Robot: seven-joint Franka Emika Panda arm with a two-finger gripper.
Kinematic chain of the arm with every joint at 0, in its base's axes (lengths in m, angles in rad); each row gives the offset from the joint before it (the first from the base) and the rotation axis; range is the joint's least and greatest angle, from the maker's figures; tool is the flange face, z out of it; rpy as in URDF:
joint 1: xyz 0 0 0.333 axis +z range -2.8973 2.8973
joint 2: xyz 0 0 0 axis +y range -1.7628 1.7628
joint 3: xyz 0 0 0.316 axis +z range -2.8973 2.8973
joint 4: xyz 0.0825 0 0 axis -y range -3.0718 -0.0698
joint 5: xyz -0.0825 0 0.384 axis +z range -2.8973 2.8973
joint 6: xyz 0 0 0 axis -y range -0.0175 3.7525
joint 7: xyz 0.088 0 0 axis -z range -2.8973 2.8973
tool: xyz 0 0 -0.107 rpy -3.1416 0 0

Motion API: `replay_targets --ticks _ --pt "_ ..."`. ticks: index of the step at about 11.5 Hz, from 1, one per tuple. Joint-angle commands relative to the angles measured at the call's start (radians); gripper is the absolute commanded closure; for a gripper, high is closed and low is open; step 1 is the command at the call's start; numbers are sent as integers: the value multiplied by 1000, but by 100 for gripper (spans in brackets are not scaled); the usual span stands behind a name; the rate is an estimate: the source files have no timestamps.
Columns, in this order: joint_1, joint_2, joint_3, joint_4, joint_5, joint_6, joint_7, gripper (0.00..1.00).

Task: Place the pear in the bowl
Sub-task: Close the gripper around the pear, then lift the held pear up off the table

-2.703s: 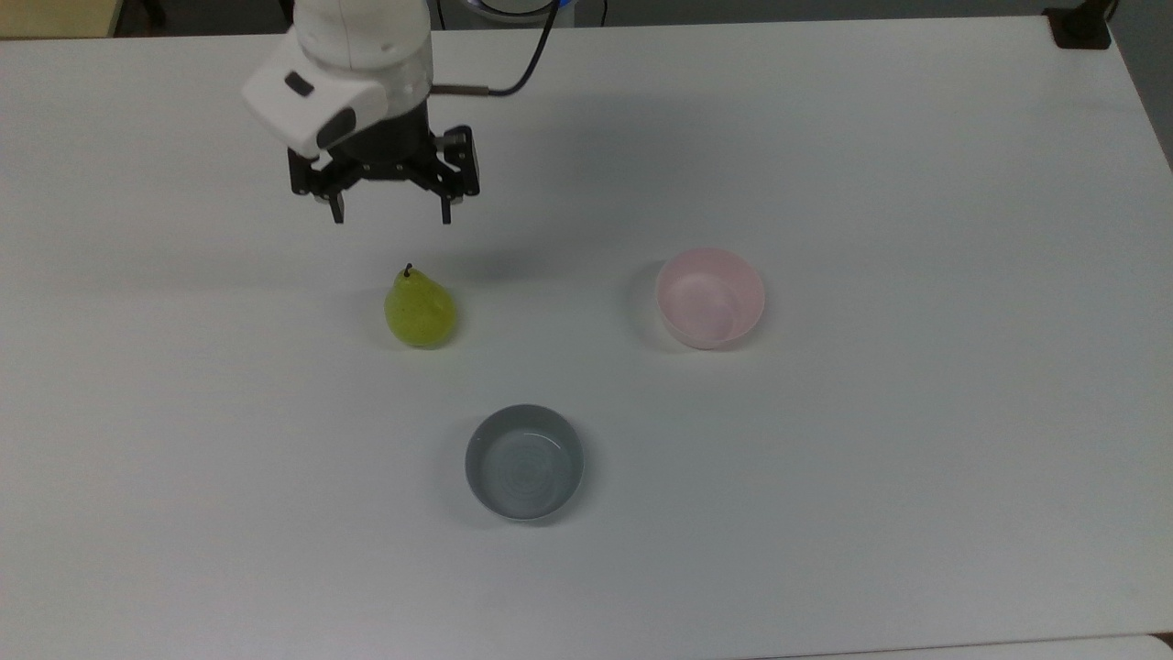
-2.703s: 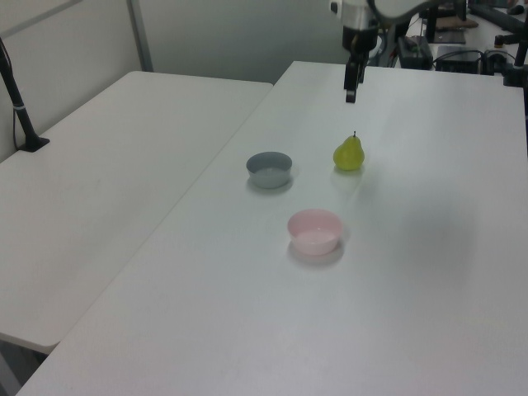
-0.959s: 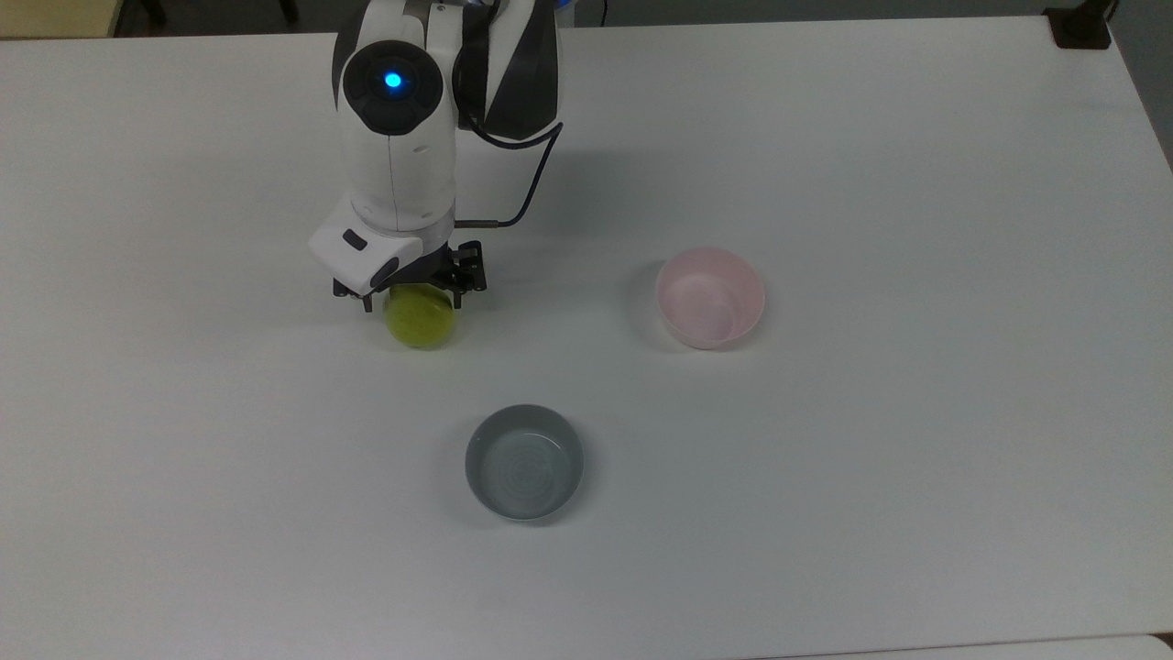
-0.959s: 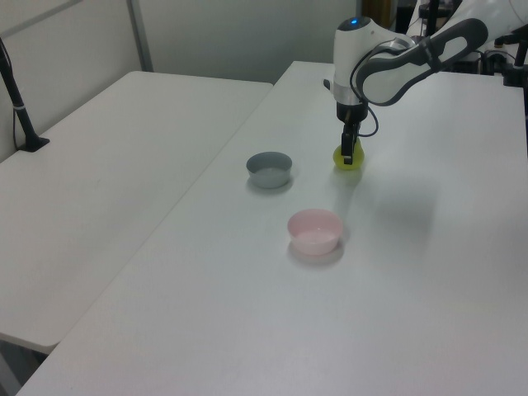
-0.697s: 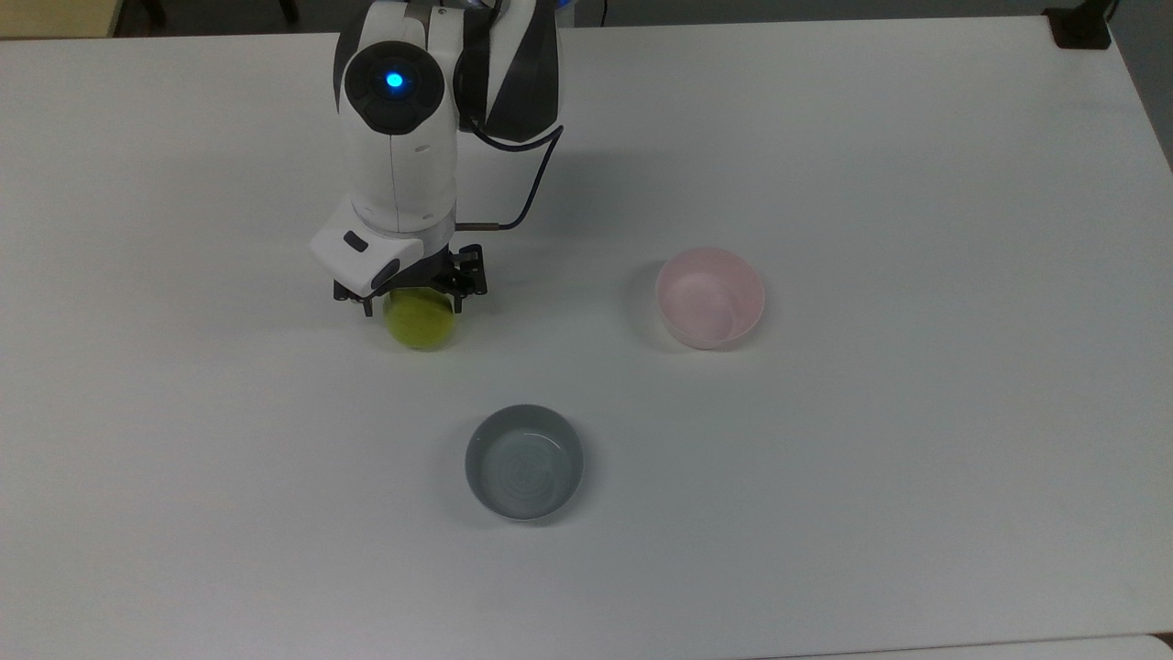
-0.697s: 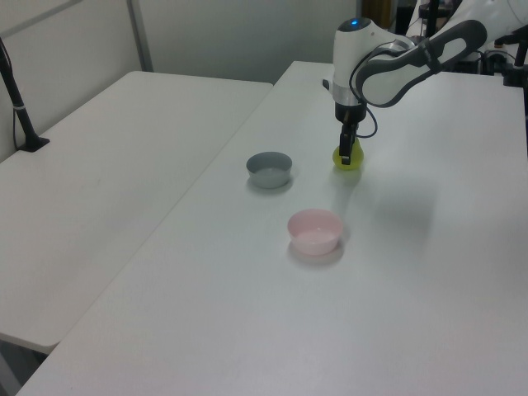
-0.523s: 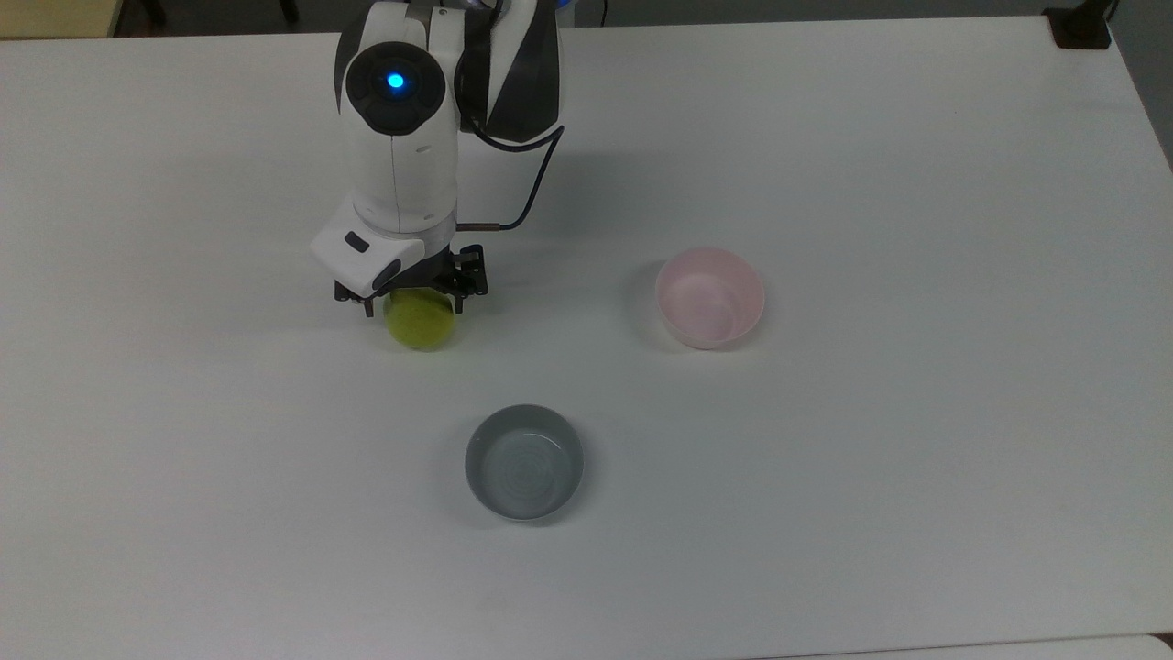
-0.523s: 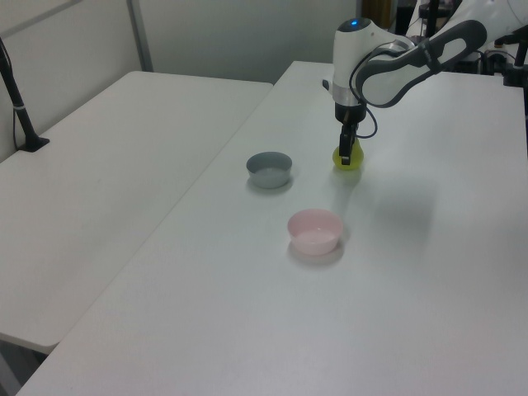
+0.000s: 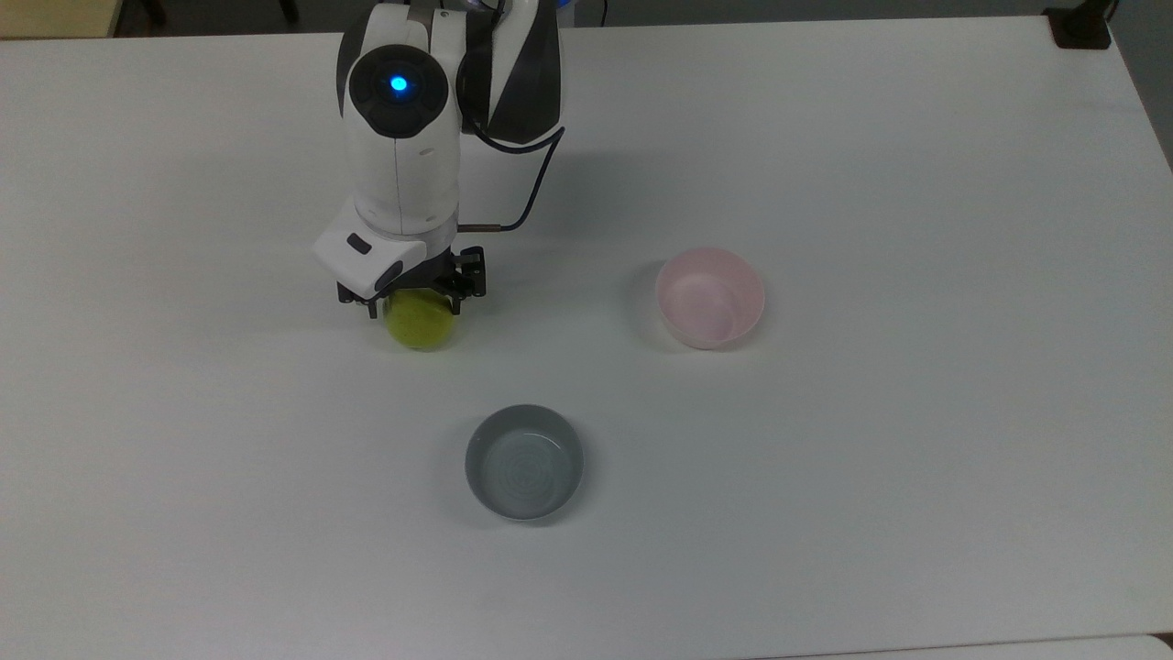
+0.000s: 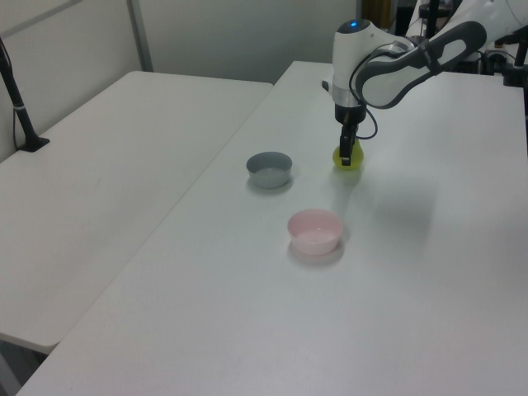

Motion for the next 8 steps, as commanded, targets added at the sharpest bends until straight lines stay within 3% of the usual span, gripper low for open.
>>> replay_targets --ticks 1,3,5,8 --pt "7 48 -1 -23 -10 42 13 36" --pt "7 48 -1 -23 -12 40 6 56" --pt "7 39 -1 -23 -13 26 4 62" --pt "1 -6 4 -9 -13 -38 1 62"
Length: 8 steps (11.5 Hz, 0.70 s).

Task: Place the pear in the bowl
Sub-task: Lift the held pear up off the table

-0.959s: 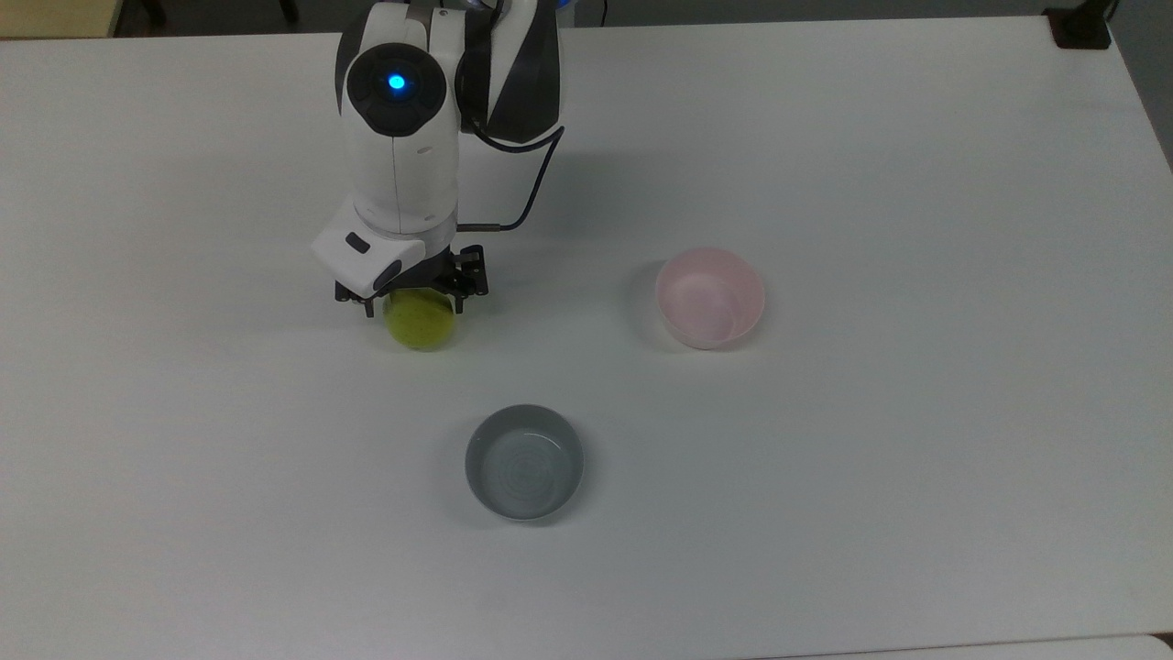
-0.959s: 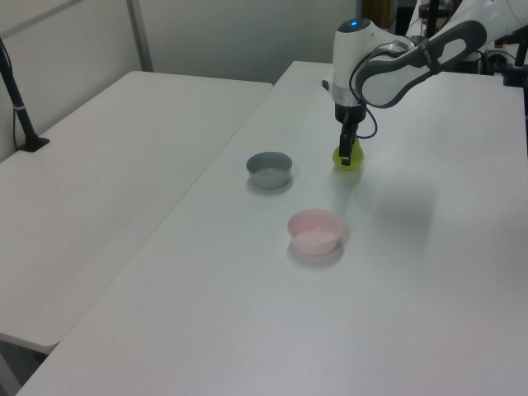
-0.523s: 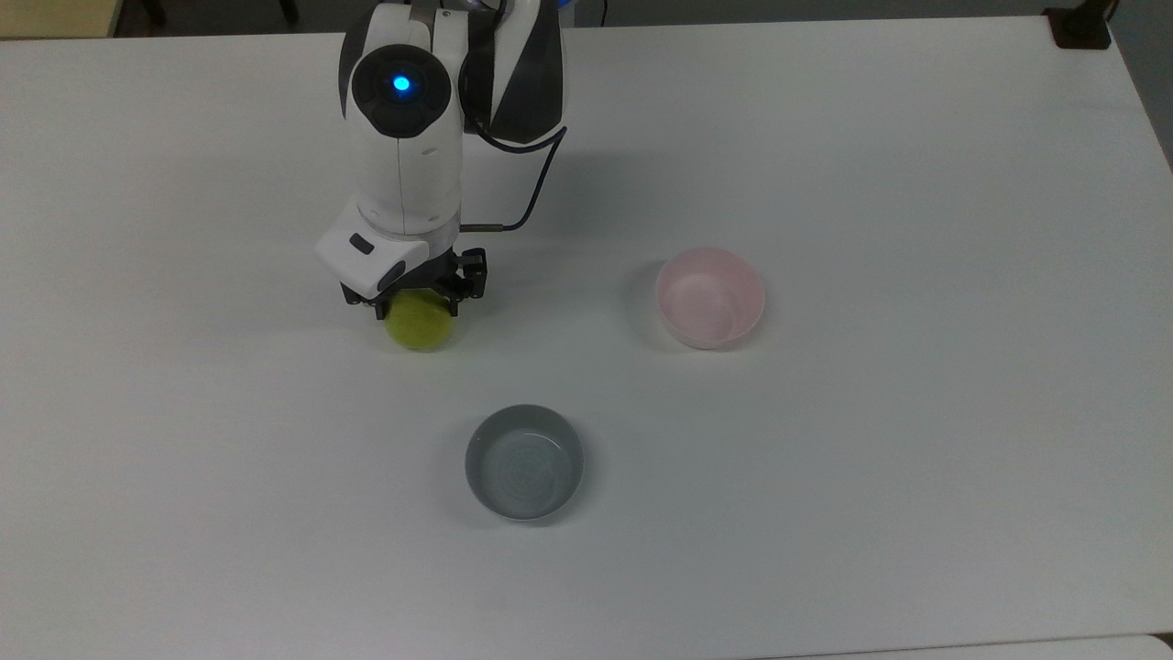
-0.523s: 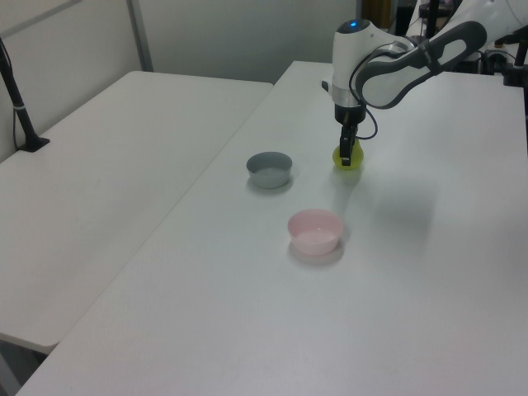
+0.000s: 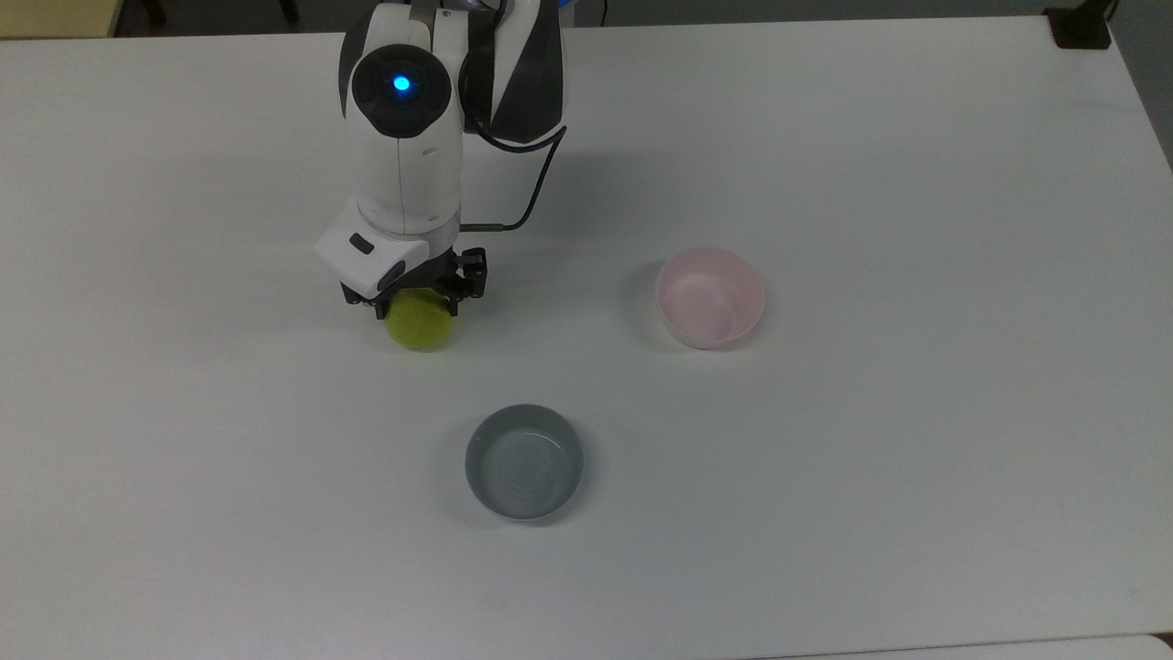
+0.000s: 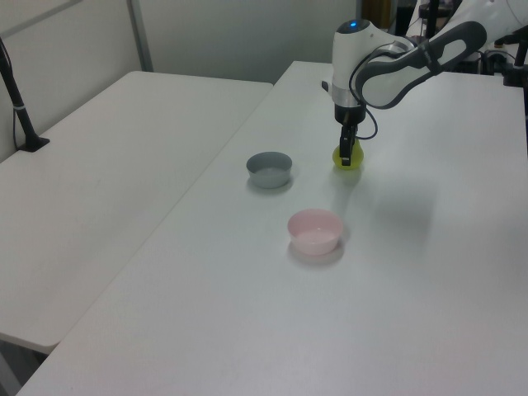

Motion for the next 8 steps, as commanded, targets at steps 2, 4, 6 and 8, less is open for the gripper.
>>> replay_targets --ticks 2,4,6,8 --pt "2 -28 1 -8 -10 -46 4 62" --pt "2 -42 1 39 -10 -125 4 62" --pt "2 -55 1 87 -4 -193 8 61" --pt "0 -101 1 129 3 -261 7 62"
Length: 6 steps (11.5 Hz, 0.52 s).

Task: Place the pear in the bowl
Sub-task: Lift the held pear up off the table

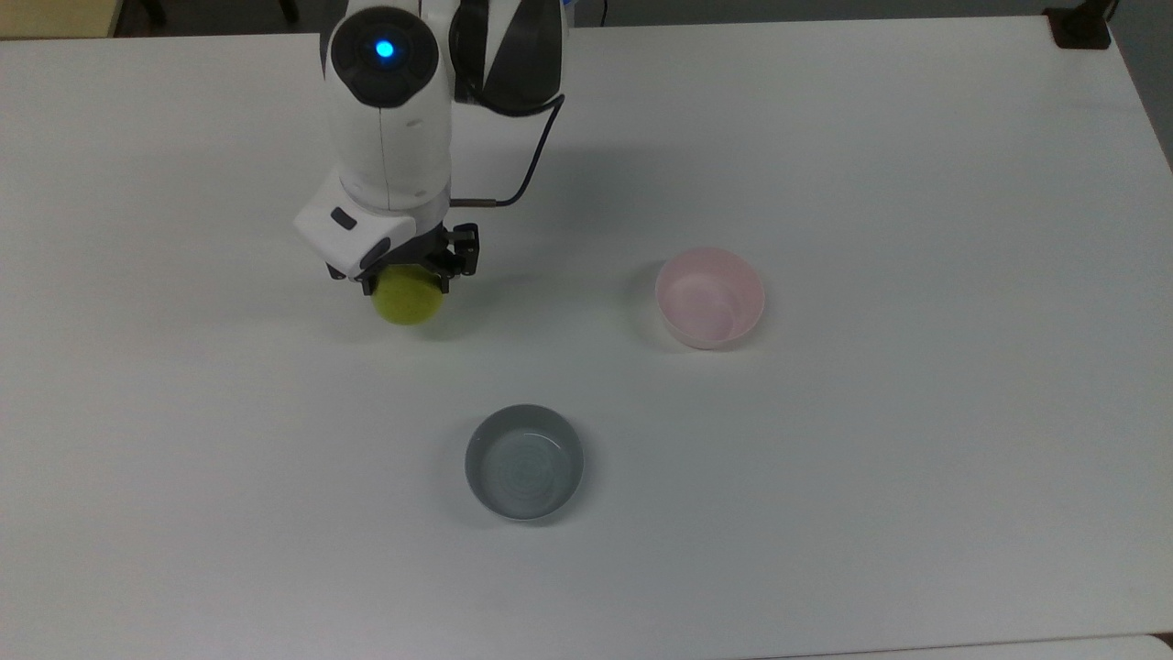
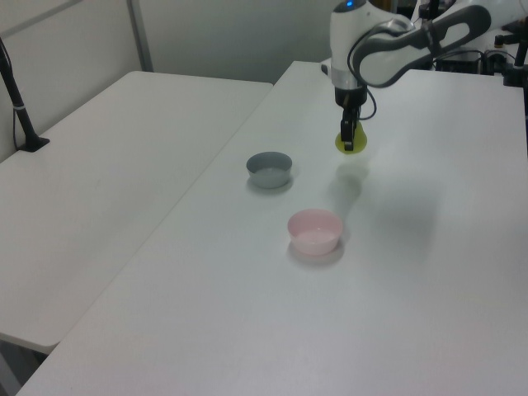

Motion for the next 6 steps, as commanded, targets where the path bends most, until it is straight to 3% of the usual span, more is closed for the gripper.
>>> replay_targets --ticks 1,3,6 --pt "1 -81 1 85 3 -153 5 62" --pt "3 -84 2 171 6 -242 5 62" --pt "70 -86 8 173 10 -244 28 61"
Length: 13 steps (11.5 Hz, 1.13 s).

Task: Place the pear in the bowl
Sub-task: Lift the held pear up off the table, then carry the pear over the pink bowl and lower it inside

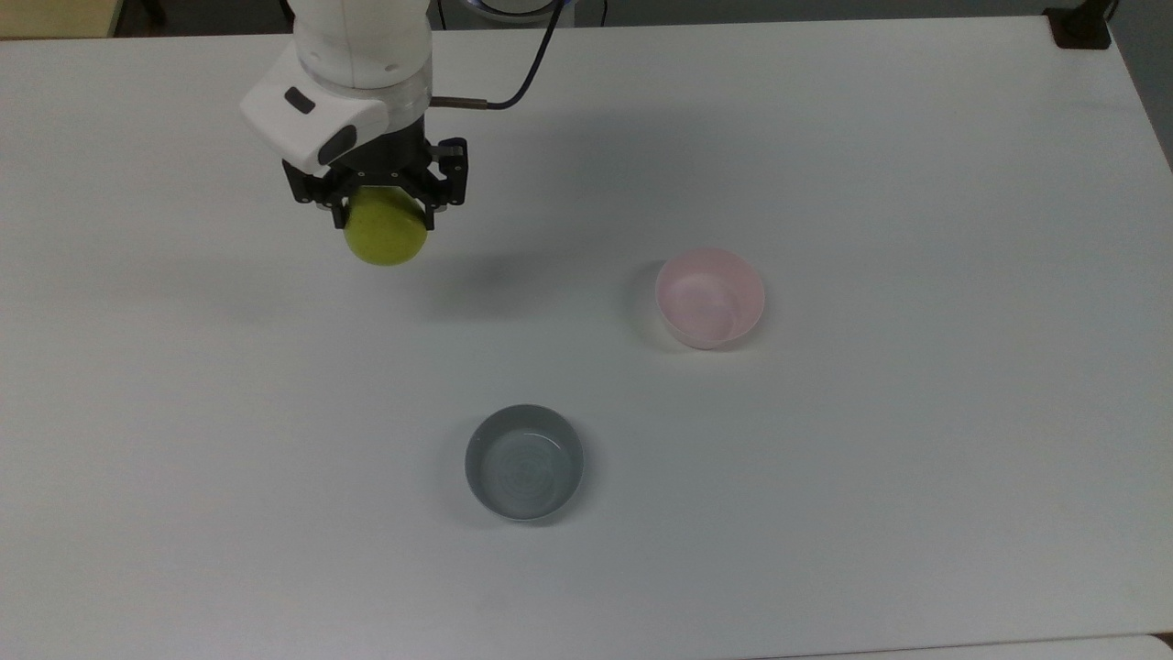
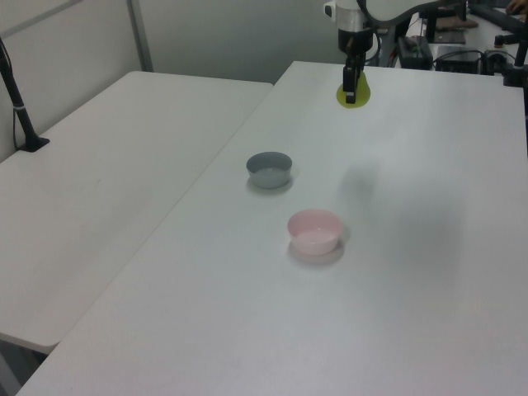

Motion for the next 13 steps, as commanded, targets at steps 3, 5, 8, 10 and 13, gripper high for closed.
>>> replay_targets --ticks 3,5,8,10,13 --pt "172 6 55 0 3 -18 159 61" --pt "202 12 147 -39 -26 13 256 61" --pt "206 28 230 -92 -66 86 379 61" --pt "204 52 243 -108 -66 148 403 61" --pt "229 106 243 -108 -67 211 428 61"
